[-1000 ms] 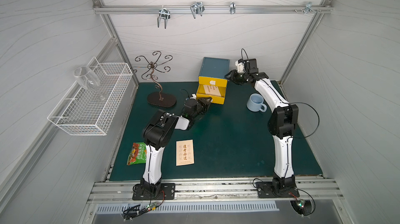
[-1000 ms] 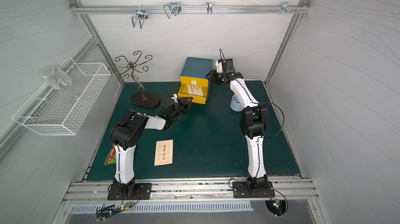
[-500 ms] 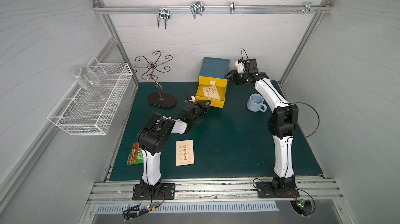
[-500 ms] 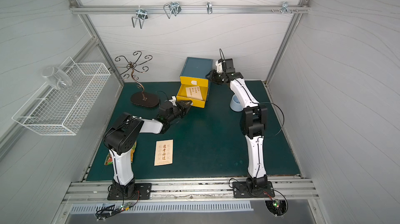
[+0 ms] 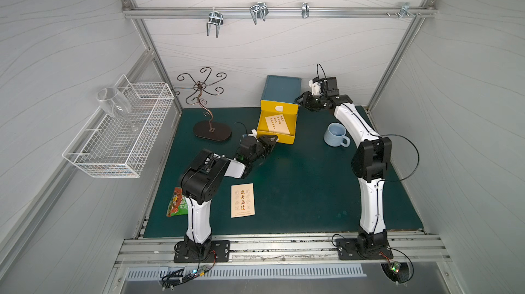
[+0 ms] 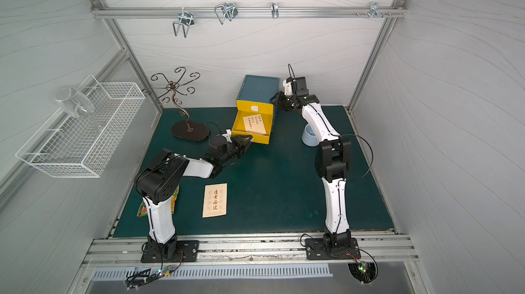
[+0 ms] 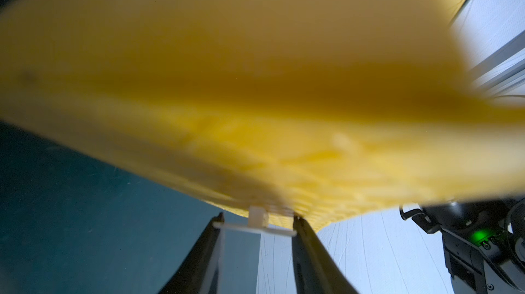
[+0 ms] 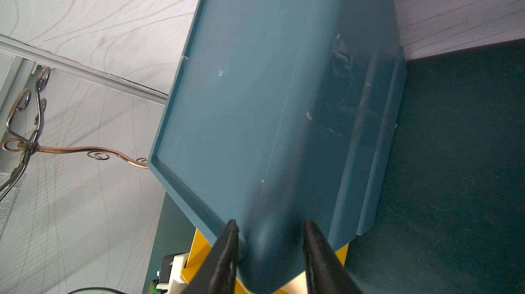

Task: Take the postcards out of the drawer
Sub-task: Open the drawer in the storage box.

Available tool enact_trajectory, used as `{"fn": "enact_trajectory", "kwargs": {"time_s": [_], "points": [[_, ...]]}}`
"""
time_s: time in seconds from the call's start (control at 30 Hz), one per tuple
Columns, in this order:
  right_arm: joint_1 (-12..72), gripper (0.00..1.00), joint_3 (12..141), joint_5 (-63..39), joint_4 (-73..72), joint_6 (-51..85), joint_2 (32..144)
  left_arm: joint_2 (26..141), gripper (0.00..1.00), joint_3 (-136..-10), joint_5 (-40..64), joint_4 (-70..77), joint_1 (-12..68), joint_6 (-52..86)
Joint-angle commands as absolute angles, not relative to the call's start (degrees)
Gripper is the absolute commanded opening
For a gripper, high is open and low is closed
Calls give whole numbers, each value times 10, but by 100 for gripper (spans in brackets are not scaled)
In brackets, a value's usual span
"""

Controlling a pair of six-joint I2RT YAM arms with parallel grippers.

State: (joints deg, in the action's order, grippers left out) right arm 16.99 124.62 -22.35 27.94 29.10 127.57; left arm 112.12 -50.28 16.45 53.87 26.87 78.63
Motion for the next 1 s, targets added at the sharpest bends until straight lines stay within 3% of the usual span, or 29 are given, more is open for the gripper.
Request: {"fn": "enact_trajectory", "kwargs": {"time_s": [0.0,0.3,0.63,0.83,0.97], "points": [[168,39,1235,-209,373,281,1300,1099,44,-496,176,557,272,780],[168,39,1232,-208,374,281,1299,1094,45,-483,176,563,272,787],[168,40,1233,-208,373,283,1293,1071,61,-467,171,557,272,788],[167,49,1236,-205,374,283,1285,1013,66,-450,164,515,272,769],[164,51,1244,-205,380,283,1282,955,68,-464,165,410,272,721]]}}
